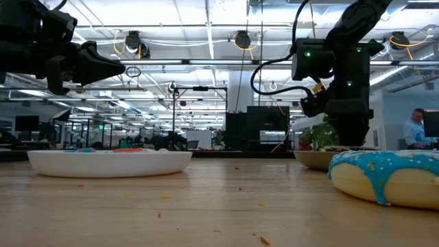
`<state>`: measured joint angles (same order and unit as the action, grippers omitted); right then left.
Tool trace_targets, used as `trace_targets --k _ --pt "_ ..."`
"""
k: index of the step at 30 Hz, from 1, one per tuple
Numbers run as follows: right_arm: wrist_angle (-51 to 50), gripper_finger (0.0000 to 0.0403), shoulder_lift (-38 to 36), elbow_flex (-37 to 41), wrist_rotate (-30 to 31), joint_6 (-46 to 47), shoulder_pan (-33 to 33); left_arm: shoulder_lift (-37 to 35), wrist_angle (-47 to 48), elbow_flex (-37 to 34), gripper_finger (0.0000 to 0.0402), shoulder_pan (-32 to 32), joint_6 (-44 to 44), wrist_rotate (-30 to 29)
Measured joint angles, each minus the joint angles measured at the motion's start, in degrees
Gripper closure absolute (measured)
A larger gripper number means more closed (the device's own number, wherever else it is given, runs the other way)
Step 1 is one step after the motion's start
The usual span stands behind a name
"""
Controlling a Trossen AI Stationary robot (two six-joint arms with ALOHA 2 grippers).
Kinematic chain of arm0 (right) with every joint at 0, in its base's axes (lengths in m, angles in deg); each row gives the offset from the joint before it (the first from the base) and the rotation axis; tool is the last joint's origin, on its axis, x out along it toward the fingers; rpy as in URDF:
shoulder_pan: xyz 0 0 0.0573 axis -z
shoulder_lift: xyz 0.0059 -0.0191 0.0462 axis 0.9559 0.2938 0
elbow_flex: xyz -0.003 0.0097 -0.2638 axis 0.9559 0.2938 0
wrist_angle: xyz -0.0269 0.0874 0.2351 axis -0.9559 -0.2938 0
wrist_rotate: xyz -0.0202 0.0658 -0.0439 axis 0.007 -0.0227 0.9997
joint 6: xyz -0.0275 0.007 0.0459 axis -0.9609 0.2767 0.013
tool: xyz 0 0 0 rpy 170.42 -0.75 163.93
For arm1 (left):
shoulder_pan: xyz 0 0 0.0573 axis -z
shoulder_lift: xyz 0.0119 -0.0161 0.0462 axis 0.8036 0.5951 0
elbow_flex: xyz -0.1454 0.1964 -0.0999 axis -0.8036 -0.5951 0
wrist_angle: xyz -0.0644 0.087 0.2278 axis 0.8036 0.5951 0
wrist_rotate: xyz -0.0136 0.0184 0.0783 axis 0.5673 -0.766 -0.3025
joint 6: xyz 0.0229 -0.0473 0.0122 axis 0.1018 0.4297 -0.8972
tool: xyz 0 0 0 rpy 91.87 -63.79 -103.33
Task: Pick & Place donuts
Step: Put the large black donut on the gray plate, then put the large blue donut on the gray plate
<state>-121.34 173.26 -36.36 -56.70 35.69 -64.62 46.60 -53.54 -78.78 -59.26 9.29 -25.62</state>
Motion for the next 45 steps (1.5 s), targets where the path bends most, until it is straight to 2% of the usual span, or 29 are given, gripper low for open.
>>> trace_targets --k 5,17,31,41,45 --pt "-0.7 0.0179 -1.72 -0.2 -0.03 -0.07 -0.01 0.0 0.0 0.0 0.036 0.0 0.0 0.0" --pt "-6.11 0.0191 -2.62 -0.23 1.59 0.05 0.48 0.0 0.0 0.0 0.036 0.0 -0.02 0.0" --pt "-12.64 0.0147 -2.67 -6.69 4.55 -1.72 1.11 0.0 0.0 0.0 0.036 0.0 -0.02 0.02" --pt "-15.94 0.0147 -2.67 -9.22 4.61 -2.62 1.11 0.0 0.0 0.0 0.036 0.0 -0.02 0.0" --pt "-19.13 0.0169 -2.64 -11.6 4.59 -2.51 1.09 0.0 0.0 0.0 0.036 0.0 -0.02 0.0"
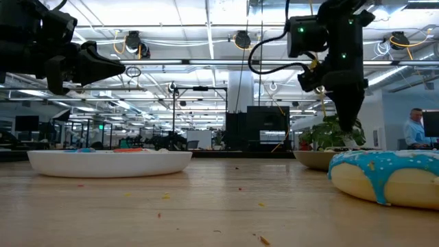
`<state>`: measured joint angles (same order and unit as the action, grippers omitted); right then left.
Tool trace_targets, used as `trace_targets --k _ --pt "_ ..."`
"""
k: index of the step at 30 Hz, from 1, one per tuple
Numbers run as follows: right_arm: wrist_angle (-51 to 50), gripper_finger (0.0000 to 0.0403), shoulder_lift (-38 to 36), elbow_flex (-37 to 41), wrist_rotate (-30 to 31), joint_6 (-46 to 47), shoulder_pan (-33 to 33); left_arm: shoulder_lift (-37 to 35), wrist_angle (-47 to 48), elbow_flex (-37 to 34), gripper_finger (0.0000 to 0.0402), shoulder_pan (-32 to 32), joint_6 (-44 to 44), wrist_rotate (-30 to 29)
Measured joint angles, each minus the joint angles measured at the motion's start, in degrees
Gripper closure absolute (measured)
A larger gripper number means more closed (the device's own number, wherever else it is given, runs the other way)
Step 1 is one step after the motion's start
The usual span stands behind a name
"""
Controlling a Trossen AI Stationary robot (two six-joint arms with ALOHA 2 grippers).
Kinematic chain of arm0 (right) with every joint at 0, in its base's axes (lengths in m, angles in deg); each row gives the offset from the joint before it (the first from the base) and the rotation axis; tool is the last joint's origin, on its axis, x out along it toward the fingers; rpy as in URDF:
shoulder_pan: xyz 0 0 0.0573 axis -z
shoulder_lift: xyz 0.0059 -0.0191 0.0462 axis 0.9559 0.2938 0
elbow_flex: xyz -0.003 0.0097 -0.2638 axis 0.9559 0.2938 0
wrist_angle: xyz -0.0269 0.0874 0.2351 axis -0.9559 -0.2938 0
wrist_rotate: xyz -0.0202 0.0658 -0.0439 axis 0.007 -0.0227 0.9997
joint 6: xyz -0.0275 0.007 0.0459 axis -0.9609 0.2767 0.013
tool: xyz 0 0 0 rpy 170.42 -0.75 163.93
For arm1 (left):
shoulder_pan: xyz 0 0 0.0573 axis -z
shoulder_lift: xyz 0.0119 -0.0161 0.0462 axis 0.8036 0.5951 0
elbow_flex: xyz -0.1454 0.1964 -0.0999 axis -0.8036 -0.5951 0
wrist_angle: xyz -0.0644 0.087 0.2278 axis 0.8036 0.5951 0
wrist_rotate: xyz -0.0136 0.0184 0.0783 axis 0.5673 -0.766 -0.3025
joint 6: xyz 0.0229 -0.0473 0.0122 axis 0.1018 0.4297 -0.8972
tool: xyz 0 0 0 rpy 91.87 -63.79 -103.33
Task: Pick & Place donuts
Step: Put the large blue donut on the gray plate
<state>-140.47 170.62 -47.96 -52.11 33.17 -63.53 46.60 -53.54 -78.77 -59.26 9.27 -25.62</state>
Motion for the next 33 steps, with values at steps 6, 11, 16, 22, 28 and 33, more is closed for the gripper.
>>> trace_targets --k 6,11,16,22,28,33 --pt "-3.05 0.0299 0.0 -5.91 1.29 1.39 -3.63 0.0 0.0 0.0 0.036 0.0 0.0 0.0" --pt "-4.25 0.039 0.0 -10.54 1.25 2.98 -8.04 0.0 0.0 0.0 0.036 0.0 0.0 0.0" --pt "-4.27 0.0388 0.0 -11.91 1.57 3.52 -11.34 0.0 0.0 0.0 0.036 0.0 0.0 0.0" --pt "-3.5 0.0398 0.0 -11.91 1.17 5.42 -13.44 0.0 0.0 0.0 0.036 0.0 0.02 0.0" --pt "-3.47 0.0402 0.0 -11.91 -0.33 8.45 -13.62 0.0 0.0 0.0 0.036 0.0 0.02 0.0" --pt "-3.14 0.0402 0.0 -11.91 -0.27 7.41 -13.62 0.0 0.0 0.0 0.036 0.0 0.02 0.0"
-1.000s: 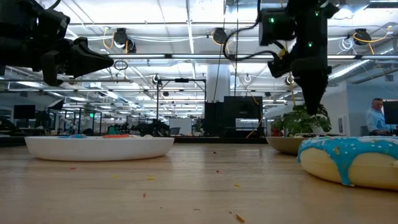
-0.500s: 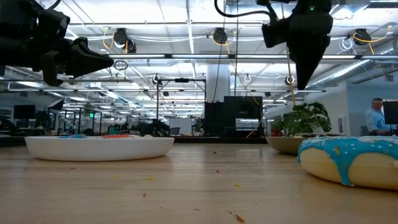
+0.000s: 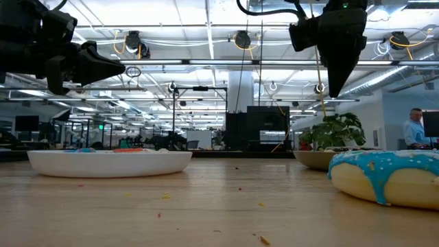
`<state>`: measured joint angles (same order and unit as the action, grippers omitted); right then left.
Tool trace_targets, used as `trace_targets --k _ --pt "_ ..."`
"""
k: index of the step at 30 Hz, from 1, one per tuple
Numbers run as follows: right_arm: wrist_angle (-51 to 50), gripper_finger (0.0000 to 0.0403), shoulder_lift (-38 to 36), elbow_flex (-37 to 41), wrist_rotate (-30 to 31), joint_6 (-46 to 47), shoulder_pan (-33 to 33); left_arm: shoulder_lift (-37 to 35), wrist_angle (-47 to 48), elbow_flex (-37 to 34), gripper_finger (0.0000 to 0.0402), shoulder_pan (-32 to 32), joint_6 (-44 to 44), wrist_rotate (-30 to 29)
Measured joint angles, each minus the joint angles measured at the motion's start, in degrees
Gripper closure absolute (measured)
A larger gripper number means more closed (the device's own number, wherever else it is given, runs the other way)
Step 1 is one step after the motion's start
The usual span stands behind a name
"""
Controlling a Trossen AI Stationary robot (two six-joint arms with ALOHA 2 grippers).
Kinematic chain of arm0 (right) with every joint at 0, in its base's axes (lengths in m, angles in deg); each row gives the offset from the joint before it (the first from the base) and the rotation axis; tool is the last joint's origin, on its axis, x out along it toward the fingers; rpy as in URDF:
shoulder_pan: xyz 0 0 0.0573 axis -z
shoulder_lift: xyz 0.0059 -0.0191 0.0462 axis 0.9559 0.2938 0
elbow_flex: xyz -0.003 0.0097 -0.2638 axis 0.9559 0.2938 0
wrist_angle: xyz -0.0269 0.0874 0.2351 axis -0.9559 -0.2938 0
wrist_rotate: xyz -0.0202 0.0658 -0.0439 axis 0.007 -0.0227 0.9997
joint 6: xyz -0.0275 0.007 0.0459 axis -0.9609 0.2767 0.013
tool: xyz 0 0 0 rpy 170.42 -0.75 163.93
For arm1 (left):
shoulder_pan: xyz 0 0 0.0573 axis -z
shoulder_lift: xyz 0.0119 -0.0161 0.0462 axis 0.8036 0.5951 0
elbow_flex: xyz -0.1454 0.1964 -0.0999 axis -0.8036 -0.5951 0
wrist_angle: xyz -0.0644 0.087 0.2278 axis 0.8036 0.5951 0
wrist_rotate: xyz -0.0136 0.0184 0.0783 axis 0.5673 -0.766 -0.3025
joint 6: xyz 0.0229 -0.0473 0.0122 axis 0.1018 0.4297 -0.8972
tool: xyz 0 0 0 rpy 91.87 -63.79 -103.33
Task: Pick & Place donuts
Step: Put the large blue donut on the gray plate
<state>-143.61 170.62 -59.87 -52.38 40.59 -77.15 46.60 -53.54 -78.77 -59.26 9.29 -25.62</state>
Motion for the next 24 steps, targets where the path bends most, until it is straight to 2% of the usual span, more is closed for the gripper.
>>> trace_targets --k 5,13,24 --pt "0.03 0.0402 0.0 0.0 3.17 -1.96 -0.11 0.0 0.0 0.0 0.036 0.0 0.0 0.02" --pt "0.36 0.0403 1.62 -3.56 3.13 0.82 -3.01 0.0 0.0 0.0 0.036 0.0 0.0 0.09" --pt "-1.82 0.0403 9.86 -21.92 3.2 3.38 -11.67 0.0 0.0 0.0 0.036 0.0 0.0 0.35"
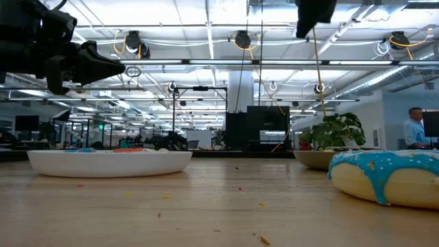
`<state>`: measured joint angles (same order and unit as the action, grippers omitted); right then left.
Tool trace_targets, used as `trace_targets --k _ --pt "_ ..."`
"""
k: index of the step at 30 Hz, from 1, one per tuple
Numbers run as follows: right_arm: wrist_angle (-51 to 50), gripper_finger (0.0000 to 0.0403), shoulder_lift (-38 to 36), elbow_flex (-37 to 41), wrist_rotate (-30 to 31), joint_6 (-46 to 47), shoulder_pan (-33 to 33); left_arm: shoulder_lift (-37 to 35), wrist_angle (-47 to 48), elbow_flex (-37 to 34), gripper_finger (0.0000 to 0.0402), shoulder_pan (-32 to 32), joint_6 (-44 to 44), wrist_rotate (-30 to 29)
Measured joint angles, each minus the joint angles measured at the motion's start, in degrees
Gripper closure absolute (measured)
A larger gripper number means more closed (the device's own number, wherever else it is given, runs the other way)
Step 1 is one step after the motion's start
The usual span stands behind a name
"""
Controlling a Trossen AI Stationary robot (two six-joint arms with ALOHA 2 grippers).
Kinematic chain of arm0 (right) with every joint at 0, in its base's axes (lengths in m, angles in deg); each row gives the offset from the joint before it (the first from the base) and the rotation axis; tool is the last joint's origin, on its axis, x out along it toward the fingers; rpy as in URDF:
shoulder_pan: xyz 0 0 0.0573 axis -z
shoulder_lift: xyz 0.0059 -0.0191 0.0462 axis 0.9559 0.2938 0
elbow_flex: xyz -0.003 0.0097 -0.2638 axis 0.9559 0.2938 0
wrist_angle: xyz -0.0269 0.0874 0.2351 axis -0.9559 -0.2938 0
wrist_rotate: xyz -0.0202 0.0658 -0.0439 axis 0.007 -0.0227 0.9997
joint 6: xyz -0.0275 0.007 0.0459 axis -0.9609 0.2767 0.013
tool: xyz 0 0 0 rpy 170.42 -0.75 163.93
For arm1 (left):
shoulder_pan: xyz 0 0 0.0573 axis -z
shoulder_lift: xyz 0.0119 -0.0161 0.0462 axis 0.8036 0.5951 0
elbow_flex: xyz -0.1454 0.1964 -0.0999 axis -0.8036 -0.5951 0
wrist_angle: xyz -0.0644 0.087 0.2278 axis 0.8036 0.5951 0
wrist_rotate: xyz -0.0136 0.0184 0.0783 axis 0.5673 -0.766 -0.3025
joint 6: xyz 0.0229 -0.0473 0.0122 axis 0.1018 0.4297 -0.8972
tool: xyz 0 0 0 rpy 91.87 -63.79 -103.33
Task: Pick & Place donuts
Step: Put the large blue donut on the gray plate
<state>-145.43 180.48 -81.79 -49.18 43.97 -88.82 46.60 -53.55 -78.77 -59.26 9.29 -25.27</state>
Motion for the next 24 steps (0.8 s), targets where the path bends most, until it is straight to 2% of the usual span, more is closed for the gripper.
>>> trace_targets --k 4,8,14,20,24 --pt "-5.26 0.0403 5.36 -7.17 -0.55 -1.35 -2.61 0.0 -0.02 0.0 0.036 0.0 0.02 0.02" --pt "-9.44 0.0403 11.12 -13.12 -4.1 -1.73 -5.13 0.0 -0.02 0.0 0.036 0.0 0.02 0.04" --pt "-8.3 0.0403 15.87 -16.72 -10.58 -4.83 -7.99 0.0 -0.02 0.0 0.036 0.01 0.04 0.07" --pt "-5.26 0.0403 16.02 -16.74 -10.49 -4.61 -10.26 0.0 -0.01 0.0 0.036 0.0 0.07 0.09" --pt "-3.66 0.0391 15.96 -16.32 -6.33 -4.26 -12.07 0.0 0.0 0.0 0.036 0.0 0.07 0.09"
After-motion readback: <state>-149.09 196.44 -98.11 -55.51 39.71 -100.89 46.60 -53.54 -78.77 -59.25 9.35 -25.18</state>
